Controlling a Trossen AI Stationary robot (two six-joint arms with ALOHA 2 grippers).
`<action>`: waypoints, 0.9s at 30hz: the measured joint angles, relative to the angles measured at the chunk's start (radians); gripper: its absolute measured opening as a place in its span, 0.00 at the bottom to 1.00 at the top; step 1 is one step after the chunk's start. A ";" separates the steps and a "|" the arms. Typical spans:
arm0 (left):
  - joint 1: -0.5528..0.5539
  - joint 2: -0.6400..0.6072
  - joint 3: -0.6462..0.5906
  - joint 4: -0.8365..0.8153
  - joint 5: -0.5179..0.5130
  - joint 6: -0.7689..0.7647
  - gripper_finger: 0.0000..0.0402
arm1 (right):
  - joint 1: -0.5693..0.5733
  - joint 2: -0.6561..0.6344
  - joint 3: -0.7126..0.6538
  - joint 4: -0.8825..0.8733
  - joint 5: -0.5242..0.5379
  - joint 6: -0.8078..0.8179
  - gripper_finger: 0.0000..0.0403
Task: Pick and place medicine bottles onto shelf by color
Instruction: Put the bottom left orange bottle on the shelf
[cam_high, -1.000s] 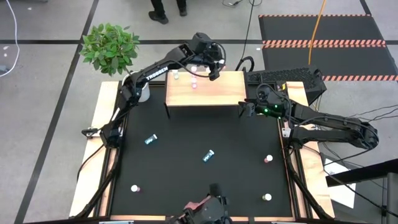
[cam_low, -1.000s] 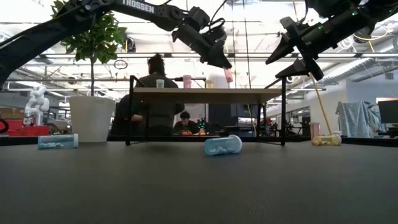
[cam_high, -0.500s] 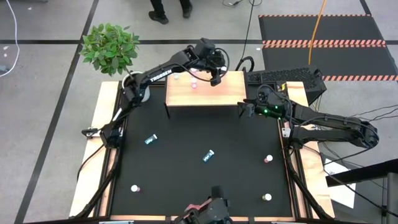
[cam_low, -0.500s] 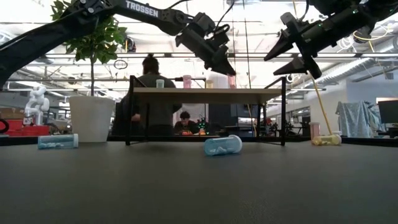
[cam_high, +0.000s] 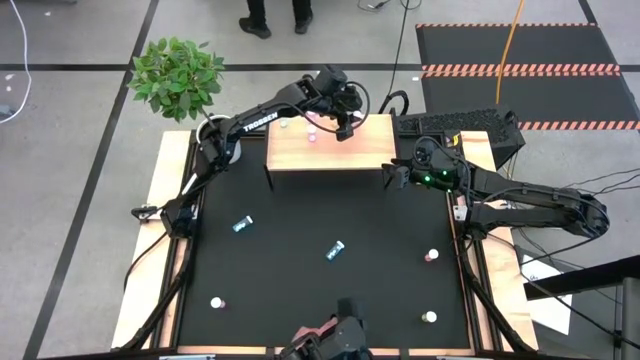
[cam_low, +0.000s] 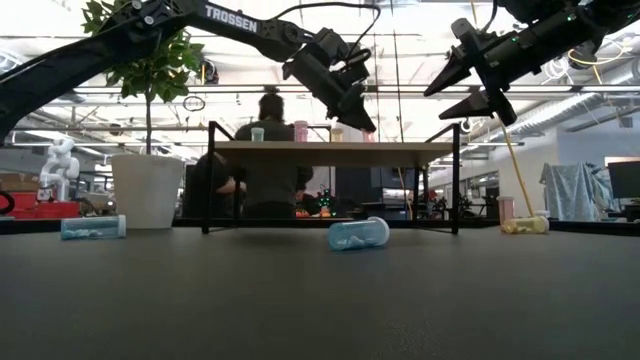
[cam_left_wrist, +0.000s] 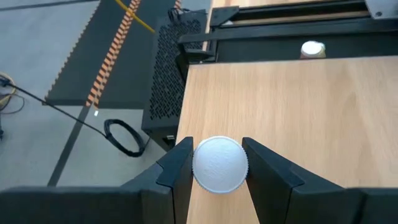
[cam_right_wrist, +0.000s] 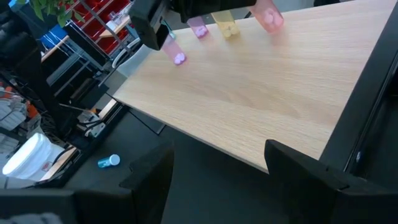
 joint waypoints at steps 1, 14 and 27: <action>0.000 0.000 0.000 -0.002 -0.004 0.000 0.33 | 0.000 0.000 0.000 0.000 0.000 0.000 0.61; 0.001 0.000 0.000 -0.025 -0.007 -0.003 0.33 | 0.000 0.000 0.000 0.000 0.000 0.001 0.61; 0.001 -0.001 0.000 -0.030 -0.027 -0.021 0.45 | 0.000 0.000 0.000 0.000 0.000 0.004 0.61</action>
